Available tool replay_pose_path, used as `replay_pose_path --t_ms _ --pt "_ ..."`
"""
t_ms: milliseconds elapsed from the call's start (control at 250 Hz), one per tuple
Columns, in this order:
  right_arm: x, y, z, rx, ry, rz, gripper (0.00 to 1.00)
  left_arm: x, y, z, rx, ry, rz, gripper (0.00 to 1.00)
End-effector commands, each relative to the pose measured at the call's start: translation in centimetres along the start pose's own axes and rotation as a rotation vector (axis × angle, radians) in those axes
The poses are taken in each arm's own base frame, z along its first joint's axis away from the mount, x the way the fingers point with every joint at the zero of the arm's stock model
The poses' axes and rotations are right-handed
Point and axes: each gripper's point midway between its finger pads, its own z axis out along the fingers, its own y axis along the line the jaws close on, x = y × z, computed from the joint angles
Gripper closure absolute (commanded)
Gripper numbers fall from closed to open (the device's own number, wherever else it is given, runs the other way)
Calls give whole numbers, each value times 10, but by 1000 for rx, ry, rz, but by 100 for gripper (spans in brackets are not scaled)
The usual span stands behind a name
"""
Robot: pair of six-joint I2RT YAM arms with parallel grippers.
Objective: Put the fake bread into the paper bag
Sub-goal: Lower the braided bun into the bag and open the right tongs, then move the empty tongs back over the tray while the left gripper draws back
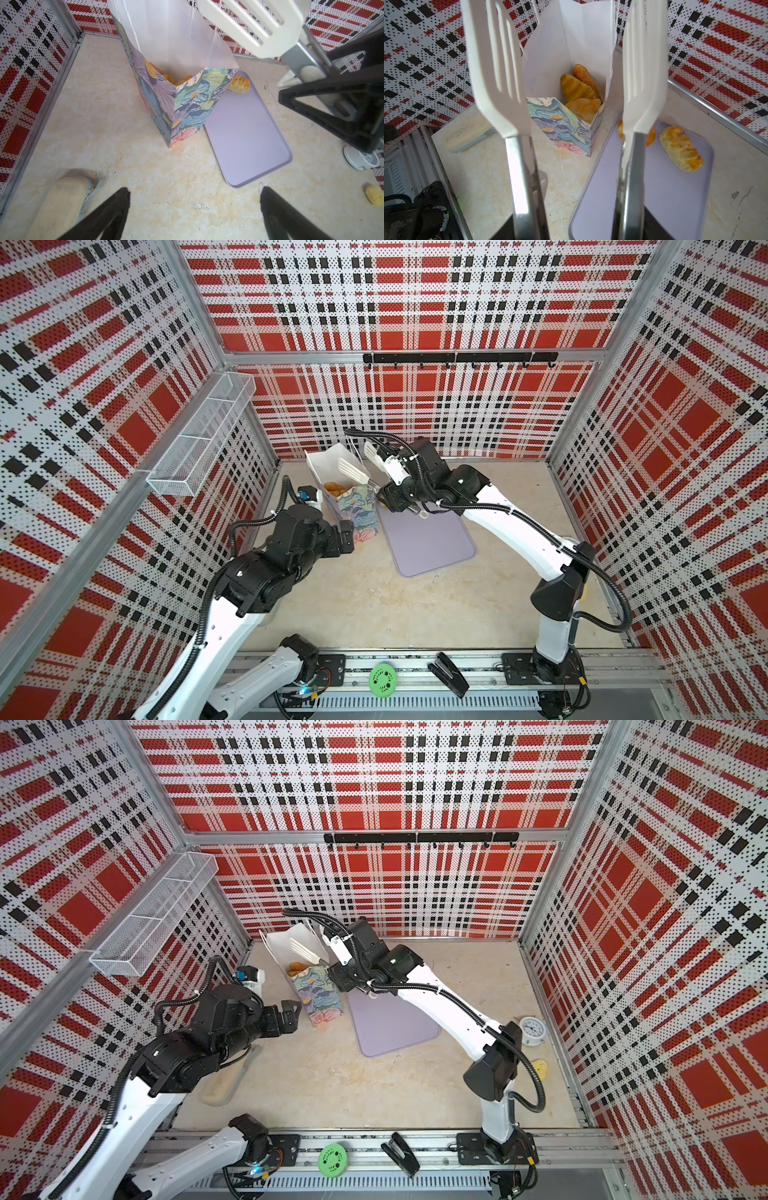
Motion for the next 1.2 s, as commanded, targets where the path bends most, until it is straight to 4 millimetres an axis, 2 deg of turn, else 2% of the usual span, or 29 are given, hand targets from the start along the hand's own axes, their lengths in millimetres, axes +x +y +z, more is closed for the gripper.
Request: replay_pose_path --t_ms 0,304,480,756,1005,1197 --pt "-21 -5 -26 41 -113 -31 39 -11 2 -5 -36 -71 -25 1" --pt "0 -25 -42 99 -103 -17 40 -7 -21 -2 -4 -87 -1 1" --pt "16 -43 -51 138 -82 10 42 -3 -39 8 25 -84 18 1" --pt "48 -67 -53 192 -16 48 41 4 -66 28 59 -52 58 1" --pt "73 -92 -60 242 25 93 41 12 -81 40 79 -24 81 1" --pt "98 -109 -57 279 83 113 41 22 -91 49 95 1 91 1"
